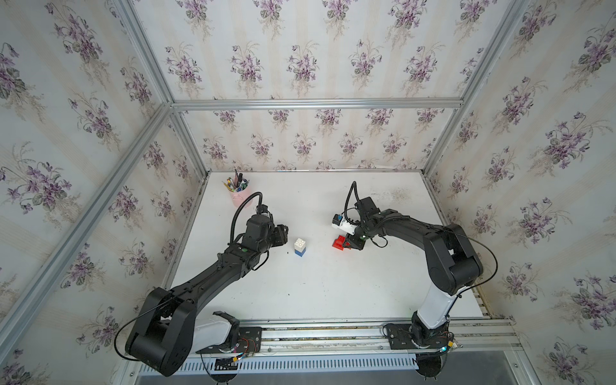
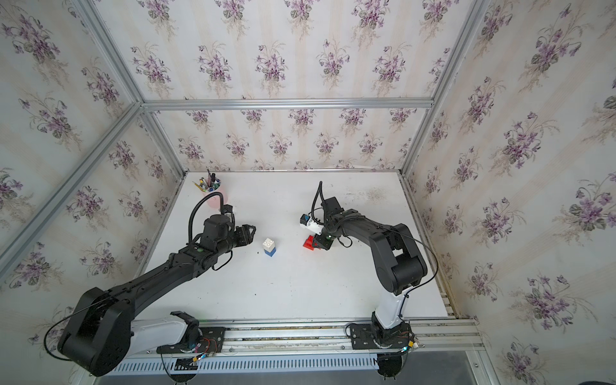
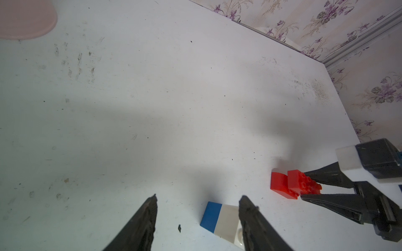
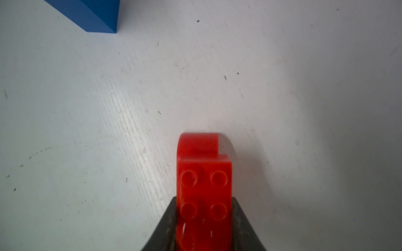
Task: Assemble the letter r with lego
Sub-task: Assemble the lego brick with the lego brick.
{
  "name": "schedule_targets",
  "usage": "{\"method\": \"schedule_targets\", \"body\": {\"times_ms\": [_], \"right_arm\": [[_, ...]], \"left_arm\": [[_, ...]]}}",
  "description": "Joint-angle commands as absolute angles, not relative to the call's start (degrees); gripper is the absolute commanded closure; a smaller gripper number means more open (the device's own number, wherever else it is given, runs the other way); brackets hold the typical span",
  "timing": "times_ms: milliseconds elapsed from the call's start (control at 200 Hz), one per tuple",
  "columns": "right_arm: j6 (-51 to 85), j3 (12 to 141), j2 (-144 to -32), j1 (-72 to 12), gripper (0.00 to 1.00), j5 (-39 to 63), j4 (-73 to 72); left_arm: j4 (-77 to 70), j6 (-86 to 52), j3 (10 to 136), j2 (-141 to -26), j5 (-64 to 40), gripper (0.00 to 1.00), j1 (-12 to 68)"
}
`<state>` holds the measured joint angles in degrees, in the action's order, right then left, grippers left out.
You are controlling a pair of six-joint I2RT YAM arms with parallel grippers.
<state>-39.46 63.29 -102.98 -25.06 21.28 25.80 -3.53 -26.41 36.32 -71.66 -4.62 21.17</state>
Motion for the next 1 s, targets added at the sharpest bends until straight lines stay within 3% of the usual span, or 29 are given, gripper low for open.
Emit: {"method": "schedule_targets", "body": {"times_ms": [0,994], "right_arm": [[-41.13,63.92,-103.97,-25.44,1.0,20.03,29.64],[-40.0,64.51,-105.64,-25.75,1.0,15.64,34.48]], "left_arm": [[-4.14,-25.95,36.04,-71.54,-4.22,0.38,21.09],[-4.97,-26.28,35.64,-71.97,-4.39,0.38,21.09]]}}
